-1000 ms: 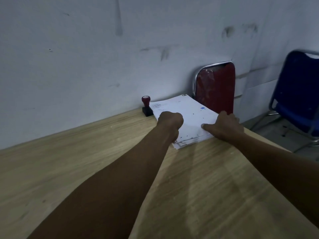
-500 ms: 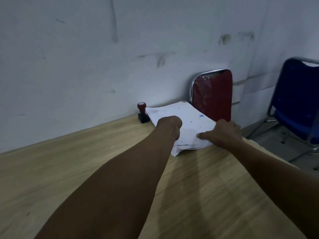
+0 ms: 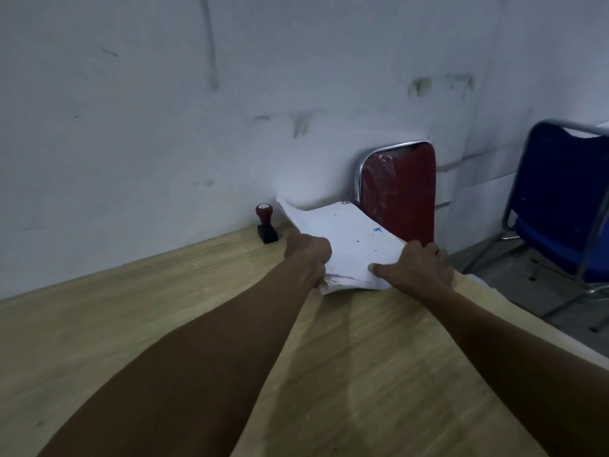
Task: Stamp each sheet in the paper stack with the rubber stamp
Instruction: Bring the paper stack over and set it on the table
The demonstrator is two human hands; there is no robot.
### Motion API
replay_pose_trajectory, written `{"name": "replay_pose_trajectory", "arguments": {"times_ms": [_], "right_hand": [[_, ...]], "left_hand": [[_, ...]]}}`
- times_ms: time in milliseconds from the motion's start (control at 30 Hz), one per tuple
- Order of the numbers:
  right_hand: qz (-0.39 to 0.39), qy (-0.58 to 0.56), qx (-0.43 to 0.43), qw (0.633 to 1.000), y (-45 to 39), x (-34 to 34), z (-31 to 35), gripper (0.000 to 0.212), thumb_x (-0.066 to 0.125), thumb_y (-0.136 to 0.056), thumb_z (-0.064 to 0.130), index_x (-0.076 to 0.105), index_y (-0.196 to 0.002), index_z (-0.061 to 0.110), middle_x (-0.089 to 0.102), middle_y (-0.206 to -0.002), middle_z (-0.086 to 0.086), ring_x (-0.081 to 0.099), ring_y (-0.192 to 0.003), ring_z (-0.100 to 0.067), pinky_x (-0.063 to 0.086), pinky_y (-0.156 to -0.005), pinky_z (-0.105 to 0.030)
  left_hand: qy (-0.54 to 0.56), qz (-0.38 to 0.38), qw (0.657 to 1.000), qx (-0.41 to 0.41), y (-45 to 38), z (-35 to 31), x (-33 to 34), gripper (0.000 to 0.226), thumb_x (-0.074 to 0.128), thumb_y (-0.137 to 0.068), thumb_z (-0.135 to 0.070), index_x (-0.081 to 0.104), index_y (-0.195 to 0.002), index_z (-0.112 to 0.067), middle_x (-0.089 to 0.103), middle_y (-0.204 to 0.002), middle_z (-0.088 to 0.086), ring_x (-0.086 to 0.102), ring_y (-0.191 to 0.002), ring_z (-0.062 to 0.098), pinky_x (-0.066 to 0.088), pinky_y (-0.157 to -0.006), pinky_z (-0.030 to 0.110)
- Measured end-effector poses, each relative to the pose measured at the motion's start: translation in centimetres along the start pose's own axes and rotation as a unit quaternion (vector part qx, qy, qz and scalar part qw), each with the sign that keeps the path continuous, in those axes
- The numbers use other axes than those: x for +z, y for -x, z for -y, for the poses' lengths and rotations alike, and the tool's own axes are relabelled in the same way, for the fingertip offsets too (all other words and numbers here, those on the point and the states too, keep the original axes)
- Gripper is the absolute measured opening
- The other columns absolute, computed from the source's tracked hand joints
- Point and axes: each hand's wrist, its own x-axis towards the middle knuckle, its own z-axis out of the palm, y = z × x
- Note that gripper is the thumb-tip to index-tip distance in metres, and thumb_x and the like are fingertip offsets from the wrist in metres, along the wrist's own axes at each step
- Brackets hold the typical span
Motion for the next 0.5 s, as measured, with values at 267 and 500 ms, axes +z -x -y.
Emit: {"name": "replay_pose_trajectory", "arguments": {"times_ms": [267, 500], "right_hand": [[0.021, -0.139, 0.033, 0.989, 1.6, -0.9, 0.8, 0.102, 0.072, -0.069, 0.067, 0.032, -0.142, 0.008, 0.033, -0.146, -0.021, 0.032, -0.136, -0.039, 0.036, -0.106, -0.053], [0.176, -0.578, 0.025, 0.797, 4.6, -5.7, 3.5, 0.057, 0.089, -0.064, 0.032, 0.07, -0.106, -0.002, 0.074, -0.1, -0.012, 0.071, -0.089, -0.027, 0.057, -0.08, -0.037]], "left_hand": [[-0.003, 0.032, 0.978, 0.205, 2.1, -0.1, -4.4, 0.045, 0.061, -0.081, 0.008, 0.055, -0.123, -0.009, 0.062, -0.107, 0.002, 0.058, -0.072, 0.006, 0.049, -0.051, 0.01], [0.034, 0.076, 0.952, 0.293, 7.7, -0.4, -14.8, 0.038, 0.074, -0.078, 0.002, 0.064, -0.107, -0.021, 0.071, -0.105, -0.002, 0.069, -0.091, 0.015, 0.059, -0.076, 0.029]]}}
